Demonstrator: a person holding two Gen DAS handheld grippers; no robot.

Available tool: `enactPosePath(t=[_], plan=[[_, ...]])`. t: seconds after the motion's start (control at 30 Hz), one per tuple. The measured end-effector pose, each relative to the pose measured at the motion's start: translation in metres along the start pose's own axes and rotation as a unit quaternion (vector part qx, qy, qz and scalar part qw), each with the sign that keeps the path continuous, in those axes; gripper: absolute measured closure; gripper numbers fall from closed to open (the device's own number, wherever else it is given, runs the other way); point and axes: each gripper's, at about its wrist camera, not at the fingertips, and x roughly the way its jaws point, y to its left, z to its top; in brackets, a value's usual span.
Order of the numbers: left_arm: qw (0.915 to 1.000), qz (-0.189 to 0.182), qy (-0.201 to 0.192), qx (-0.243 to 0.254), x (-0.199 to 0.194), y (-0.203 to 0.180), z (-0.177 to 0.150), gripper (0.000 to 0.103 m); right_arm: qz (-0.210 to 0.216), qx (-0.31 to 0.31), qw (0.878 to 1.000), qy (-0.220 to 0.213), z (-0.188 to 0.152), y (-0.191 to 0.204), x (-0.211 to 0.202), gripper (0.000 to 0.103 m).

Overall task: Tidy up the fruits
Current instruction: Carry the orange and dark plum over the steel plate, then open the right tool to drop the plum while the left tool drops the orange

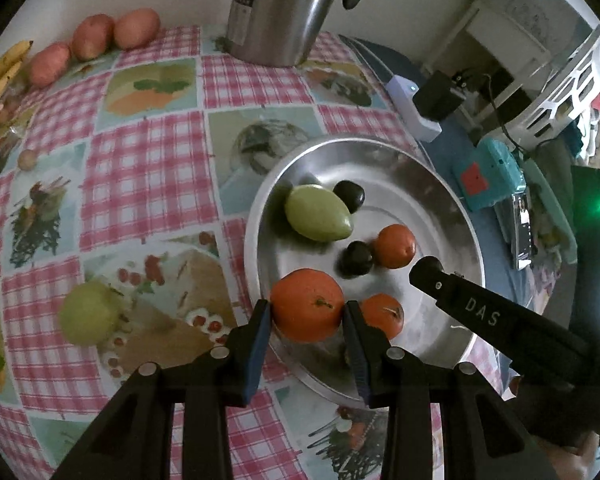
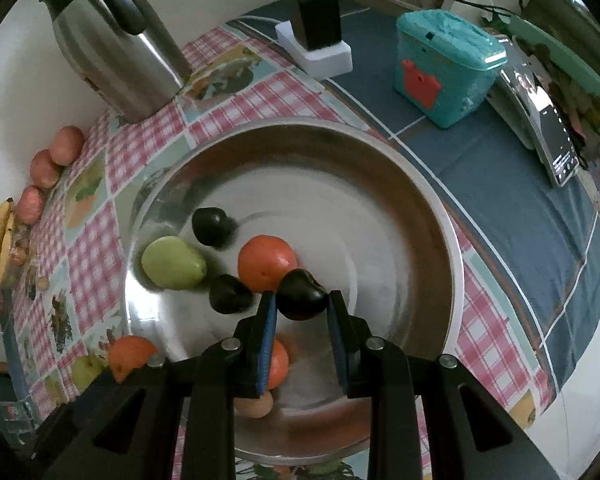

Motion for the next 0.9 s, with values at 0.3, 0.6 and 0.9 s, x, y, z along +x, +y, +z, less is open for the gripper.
enactPosePath(t=[0.3,0.6,0.9], plan=[[1.0000,-0.001,0.002,-0.003,0.004,0.000,-0.001,0.064,-0.009,0.000,1.000,0.015,-0.001,-0.001,0.009,0.076],[1.0000,-0.002,-0.002,-0.002,0.000,-0.001,0.002,0.063,-0.019,0.001,1.000,0.022,-0.001,0.000,0.012,0.075],[0.9997,0.002,-0.005,-0.024,-0.007,0.012,0.004,0.063,-0.012,0.001,1.000,0.008,0.002,0.002,0.001,0.065]])
